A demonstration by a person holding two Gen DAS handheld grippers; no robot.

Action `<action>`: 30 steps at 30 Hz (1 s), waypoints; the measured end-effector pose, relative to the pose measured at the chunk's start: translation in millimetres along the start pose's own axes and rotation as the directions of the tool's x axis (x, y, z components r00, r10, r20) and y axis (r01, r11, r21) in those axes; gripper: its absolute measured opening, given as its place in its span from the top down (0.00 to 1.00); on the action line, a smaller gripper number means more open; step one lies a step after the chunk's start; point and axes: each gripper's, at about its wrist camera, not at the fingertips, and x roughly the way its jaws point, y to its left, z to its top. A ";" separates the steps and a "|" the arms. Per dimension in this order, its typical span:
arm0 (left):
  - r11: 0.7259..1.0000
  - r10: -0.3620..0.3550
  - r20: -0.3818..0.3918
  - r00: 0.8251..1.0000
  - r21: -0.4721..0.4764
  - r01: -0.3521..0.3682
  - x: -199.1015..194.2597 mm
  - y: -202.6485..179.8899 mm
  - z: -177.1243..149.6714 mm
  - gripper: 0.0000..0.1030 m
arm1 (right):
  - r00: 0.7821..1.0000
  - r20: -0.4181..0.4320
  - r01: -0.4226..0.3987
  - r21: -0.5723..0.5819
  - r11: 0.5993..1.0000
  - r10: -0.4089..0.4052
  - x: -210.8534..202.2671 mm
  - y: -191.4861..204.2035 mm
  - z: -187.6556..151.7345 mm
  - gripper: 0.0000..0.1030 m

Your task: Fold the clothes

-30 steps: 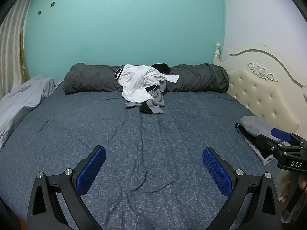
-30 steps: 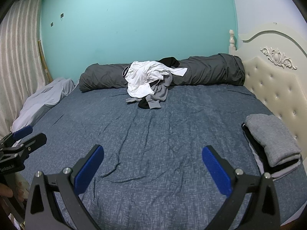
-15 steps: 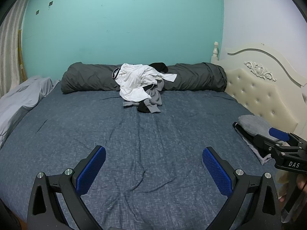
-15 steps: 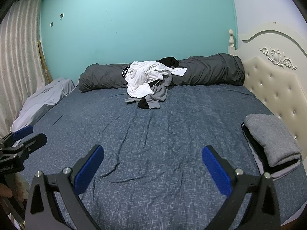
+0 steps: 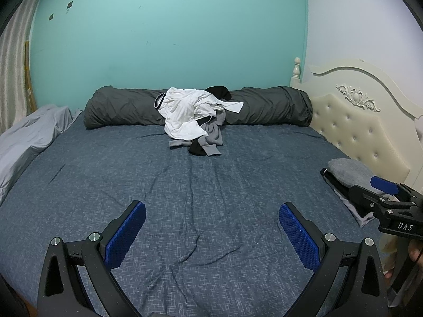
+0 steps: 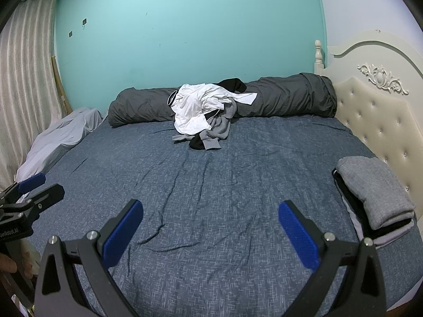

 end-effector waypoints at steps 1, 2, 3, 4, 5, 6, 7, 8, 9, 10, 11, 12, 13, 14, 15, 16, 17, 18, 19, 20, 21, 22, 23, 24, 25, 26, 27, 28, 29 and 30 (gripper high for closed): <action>1.000 0.000 0.000 1.000 0.000 0.000 0.0 -0.2 0.0 0.00 | 1.000 0.000 0.000 0.000 1.000 0.000 0.2 0.0 0.0 0.00; 1.000 0.001 0.000 1.000 0.001 -0.001 0.0 -0.5 0.0 0.00 | 1.000 0.000 0.000 0.000 1.000 0.000 0.5 0.1 0.2 0.00; 1.000 0.001 0.000 1.000 0.001 -0.001 0.0 -0.7 0.0 0.00 | 1.000 0.000 -0.001 0.001 1.000 0.001 0.8 0.2 0.4 0.00; 1.000 0.001 0.000 1.000 0.001 -0.001 0.0 -0.9 0.1 0.00 | 1.000 0.000 -0.001 0.001 1.000 0.001 1.1 0.5 0.5 0.00; 1.000 0.001 0.001 1.000 0.001 -0.001 -0.1 -1.1 0.1 0.00 | 1.000 0.000 -0.001 0.001 1.000 0.001 1.3 0.5 -0.2 0.00; 1.000 0.001 0.001 1.000 0.001 -0.001 -0.1 -1.2 0.2 0.00 | 1.000 0.000 -0.001 0.001 1.000 0.001 1.7 0.8 -0.9 0.00; 1.000 0.001 0.001 1.000 0.001 -0.001 -0.2 -1.3 0.3 0.00 | 1.000 -0.001 -0.002 0.001 1.000 0.002 2.0 0.9 -1.5 0.00; 1.000 0.001 0.001 1.000 0.001 -0.001 -0.2 -1.5 0.4 0.00 | 1.000 -0.002 -0.002 0.002 1.000 0.002 2.1 0.2 -1.5 0.00; 1.000 0.001 0.001 1.000 0.001 -0.001 -0.2 -1.6 0.4 0.00 | 1.000 -0.002 -0.002 0.003 1.000 0.002 2.2 -0.3 -1.5 0.00; 1.000 0.001 0.001 1.000 0.000 -0.001 -0.3 -1.7 0.5 0.00 | 1.000 -0.002 -0.003 0.004 1.000 0.003 2.0 -0.7 -1.1 0.00; 1.000 0.001 0.001 1.000 0.000 -0.001 -0.3 -1.9 0.6 0.00 | 1.000 -0.003 -0.003 0.004 1.000 0.003 2.0 -1.0 -0.7 0.00; 1.000 0.001 0.002 1.000 0.000 -0.001 -0.3 -2.0 0.7 0.00 | 1.000 -0.003 -0.003 0.003 1.000 0.003 2.0 -1.5 -0.8 0.00; 1.000 0.001 0.002 1.000 0.000 -0.001 -0.4 -2.1 0.7 0.00 | 1.000 -0.004 -0.003 0.003 1.000 0.003 2.2 -2.0 -0.8 0.00; 1.000 0.001 0.002 1.000 0.000 -0.001 -0.4 -2.3 0.8 0.00 | 1.000 -0.004 -0.002 0.004 1.000 0.002 2.3 -2.4 -0.5 0.00; 1.000 0.001 0.002 1.000 0.000 -0.001 -0.5 -2.4 0.9 0.00 | 1.000 -0.004 -0.002 0.004 1.000 0.002 2.5 -2.9 -0.1 0.00; 1.000 0.001 0.002 1.000 -0.001 -0.001 -0.5 -2.5 1.0 0.00 | 1.000 -0.004 -0.001 0.005 1.000 0.001 2.7 -3.4 0.2 0.00; 1.000 0.001 0.002 1.000 -0.001 -0.001 -0.5 -2.7 1.0 0.00 | 1.000 -0.004 0.000 0.007 1.000 0.000 2.6 -4.2 0.3 0.00; 1.000 0.001 0.002 1.000 -0.001 -0.001 -0.5 -2.8 1.1 0.00 | 1.000 -0.004 0.001 0.008 1.000 -0.001 2.6 -4.9 0.4 0.00; 1.000 0.000 0.002 1.000 -0.002 0.000 -0.3 -2.5 0.9 0.00 | 1.000 -0.004 0.000 0.008 1.000 0.000 2.4 -5.5 0.6 0.00; 1.000 -0.003 0.003 1.000 -0.003 0.003 -0.1 -2.3 0.6 0.00 | 1.000 -0.003 0.002 0.007 1.000 -0.002 2.4 -5.6 0.6 0.00; 1.000 -0.013 0.002 1.000 -0.009 0.013 0.2 -2.0 0.7 0.00 | 1.000 -0.003 0.002 0.006 1.000 -0.002 2.4 -5.7 0.6 0.00; 1.000 -0.025 -0.001 1.000 -0.016 0.025 0.9 -1.3 0.8 0.00 | 1.000 -0.002 0.001 0.005 1.000 -0.001 2.6 -5.5 0.3 0.00; 0.999 -0.028 -0.004 1.000 -0.019 0.028 2.1 -1.6 0.6 0.00 | 1.000 -0.002 0.000 0.005 1.000 0.000 3.5 -6.1 0.1 0.00; 0.999 -0.030 -0.007 1.000 -0.021 0.030 3.3 -1.8 0.4 0.00 | 1.000 -0.002 -0.001 0.006 1.000 0.001 4.3 -6.6 -0.1 0.00; 0.999 -0.025 -0.007 1.000 -0.020 0.025 4.9 -1.5 0.5 0.00 | 1.000 -0.002 -0.002 0.006 1.000 0.002 5.3 -7.2 -0.4 0.00; 1.000 -0.022 -0.009 1.000 -0.021 0.022 7.6 -0.7 1.2 0.00 | 1.000 -0.003 -0.002 0.005 1.000 0.002 7.3 -8.1 -0.8 0.00; 1.000 -0.019 -0.011 1.000 -0.022 0.019 10.3 0.0 1.8 0.00 | 1.000 -0.005 -0.003 0.005 1.000 0.003 9.5 -9.0 -1.3 0.00; 0.999 -0.022 -0.013 1.000 -0.027 0.021 13.1 1.4 2.1 0.00 | 1.000 -0.009 -0.002 0.002 1.000 0.002 12.4 -9.7 -1.8 0.00; 0.999 -0.032 -0.018 0.999 -0.040 0.031 17.7 4.2 2.0 0.00 | 1.000 -0.013 -0.002 0.000 1.000 0.002 15.4 -10.5 -2.3 0.00; 0.998 -0.042 -0.023 0.999 -0.052 0.041 22.4 7.0 1.9 0.00 | 1.000 -0.017 -0.002 -0.002 1.000 0.002 18.7 -11.2 -2.7 0.00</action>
